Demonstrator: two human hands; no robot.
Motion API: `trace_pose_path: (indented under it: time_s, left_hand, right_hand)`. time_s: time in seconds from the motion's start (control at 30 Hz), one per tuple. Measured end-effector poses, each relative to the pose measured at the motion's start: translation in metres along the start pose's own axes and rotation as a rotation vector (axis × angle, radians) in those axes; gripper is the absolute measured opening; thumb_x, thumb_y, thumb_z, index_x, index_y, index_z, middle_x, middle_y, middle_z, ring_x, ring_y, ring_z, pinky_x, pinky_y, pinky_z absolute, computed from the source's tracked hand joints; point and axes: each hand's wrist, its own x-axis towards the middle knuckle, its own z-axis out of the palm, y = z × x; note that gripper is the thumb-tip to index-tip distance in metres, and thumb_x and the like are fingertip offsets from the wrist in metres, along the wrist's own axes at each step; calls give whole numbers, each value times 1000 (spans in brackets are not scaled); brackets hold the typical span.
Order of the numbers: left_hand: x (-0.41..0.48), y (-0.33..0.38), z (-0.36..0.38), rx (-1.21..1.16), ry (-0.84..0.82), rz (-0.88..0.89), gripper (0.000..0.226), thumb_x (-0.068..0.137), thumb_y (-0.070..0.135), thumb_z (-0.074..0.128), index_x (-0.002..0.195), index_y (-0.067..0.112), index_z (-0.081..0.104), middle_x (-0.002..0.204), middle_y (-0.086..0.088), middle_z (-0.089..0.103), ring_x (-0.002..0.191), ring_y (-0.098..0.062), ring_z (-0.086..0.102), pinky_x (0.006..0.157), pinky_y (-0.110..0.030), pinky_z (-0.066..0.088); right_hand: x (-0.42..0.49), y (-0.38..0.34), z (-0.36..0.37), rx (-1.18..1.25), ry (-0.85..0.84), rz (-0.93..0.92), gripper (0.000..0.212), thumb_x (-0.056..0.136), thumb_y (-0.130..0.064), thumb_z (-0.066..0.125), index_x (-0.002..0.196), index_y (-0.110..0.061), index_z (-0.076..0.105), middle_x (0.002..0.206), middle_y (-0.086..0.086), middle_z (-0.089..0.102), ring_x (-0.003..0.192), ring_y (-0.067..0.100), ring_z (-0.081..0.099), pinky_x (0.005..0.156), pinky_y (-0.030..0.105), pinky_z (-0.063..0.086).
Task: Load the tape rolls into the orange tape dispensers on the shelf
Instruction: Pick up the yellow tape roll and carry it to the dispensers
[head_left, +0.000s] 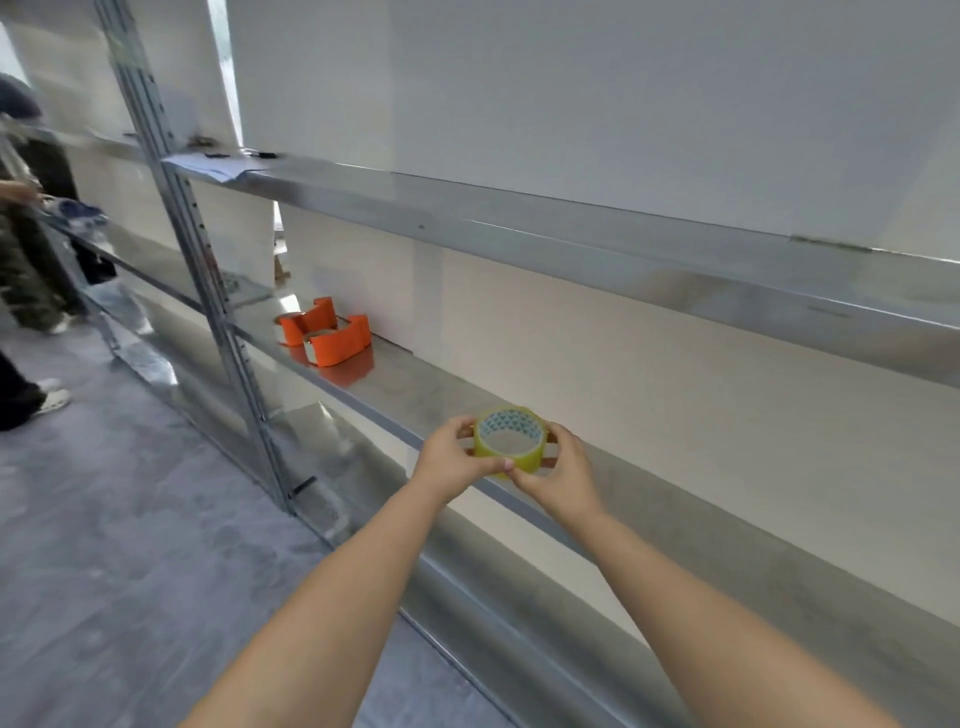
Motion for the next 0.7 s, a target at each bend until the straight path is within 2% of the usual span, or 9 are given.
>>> trace_pose_path:
  time_s: [0.13, 0.27, 0.4, 0.57, 0.7]
  left_hand:
    - [15, -16, -46, 6, 61, 2, 82, 55, 17, 89, 126, 10, 49, 129, -7, 58, 110, -21, 60, 97, -33, 49]
    - [29, -30, -92, 17, 89, 11, 101, 41, 35, 89, 131, 16, 46, 132, -6, 57, 110, -26, 62, 98, -45, 50]
    - [43, -41, -134, 32, 109, 22, 91, 52, 25, 90, 132, 15, 48, 132, -7, 57, 114, -22, 59, 99, -41, 50]
    - [61, -54, -174, 20, 118, 19, 83, 55, 22, 89, 128, 19, 49, 130, -6, 55, 110, -24, 59, 97, -42, 51]
    - [77, -63, -195, 3, 140, 9, 81, 57, 20, 88, 128, 20, 49, 120, -1, 55, 111, -22, 57, 96, -37, 50]
  right_hand:
    - [17, -20, 44, 30, -44, -19, 70, 60, -26, 83, 121, -14, 51, 122, 8, 54, 104, 10, 53, 92, 34, 51]
    - [32, -39, 89, 60, -68, -39, 70, 61, -24, 83, 122, -14, 50, 122, 8, 52, 105, 13, 55, 91, 33, 51]
    - [45, -59, 129, 80, -90, -47, 72, 63, -26, 83, 124, -12, 48, 121, 6, 50, 107, 20, 57, 92, 36, 52]
    - [59, -77, 167, 78, -130, -54, 71, 64, -31, 82, 124, -16, 47, 118, 3, 48, 99, 22, 59, 89, 37, 53]
    - [74, -83, 193, 83, -159, -54, 71, 64, -33, 81, 125, -19, 46, 114, -3, 43, 99, 22, 59, 89, 38, 53]
